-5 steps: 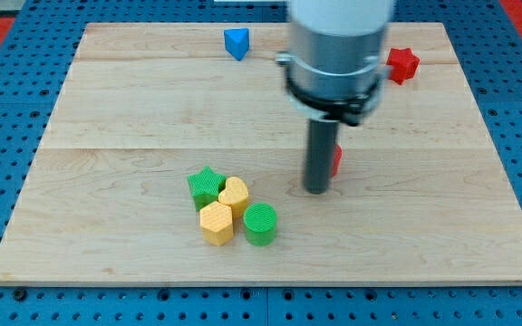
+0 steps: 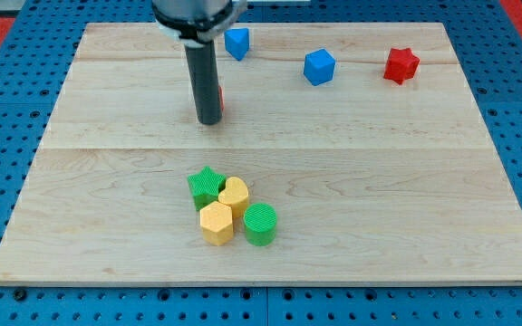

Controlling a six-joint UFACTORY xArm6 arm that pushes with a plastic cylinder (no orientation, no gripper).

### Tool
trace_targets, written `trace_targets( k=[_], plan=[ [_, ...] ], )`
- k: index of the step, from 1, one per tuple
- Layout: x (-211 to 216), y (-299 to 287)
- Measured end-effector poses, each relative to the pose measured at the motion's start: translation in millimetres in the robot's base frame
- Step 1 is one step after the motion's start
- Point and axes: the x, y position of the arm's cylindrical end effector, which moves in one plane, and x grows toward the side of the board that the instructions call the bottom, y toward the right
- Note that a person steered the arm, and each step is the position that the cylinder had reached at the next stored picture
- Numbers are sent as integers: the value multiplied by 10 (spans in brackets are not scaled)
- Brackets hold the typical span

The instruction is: Place the red circle to the left of blue cube

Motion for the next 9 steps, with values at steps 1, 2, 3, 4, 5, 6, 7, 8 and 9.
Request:
trace_targets(
  k=[1,2,3,4,5,6,7,8,9],
  plan=[
    [-291,-54],
    [-541,-163],
    [-665,-376],
    [-783,-553],
    [-969,-537],
    [-979,-339],
    [-953,79],
    [-949,349],
    [-949,424]
  ],
)
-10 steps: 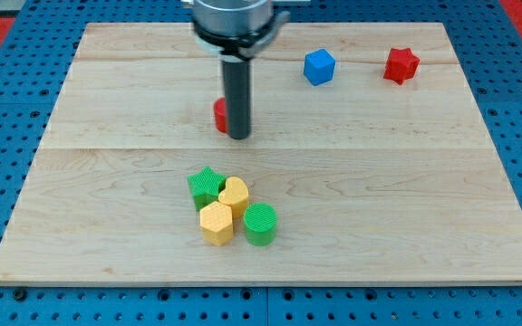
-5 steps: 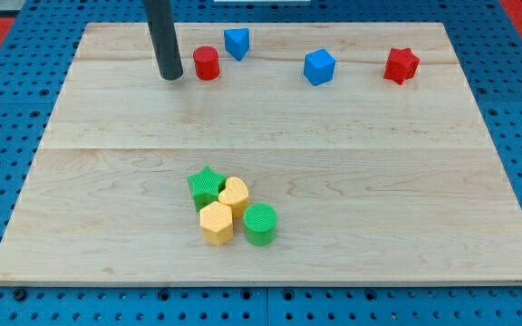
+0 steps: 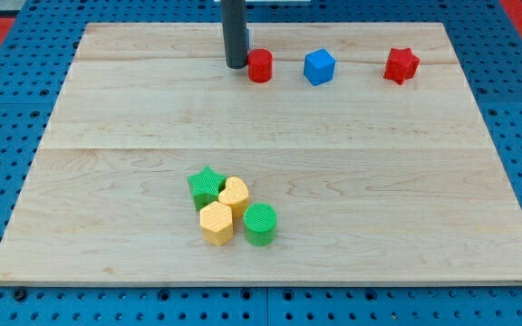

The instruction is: Place the red circle to the left of blue cube

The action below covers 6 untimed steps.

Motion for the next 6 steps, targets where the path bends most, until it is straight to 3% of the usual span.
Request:
trace_targets(
  k=[6],
  plan=[
    [210,223]
  ],
)
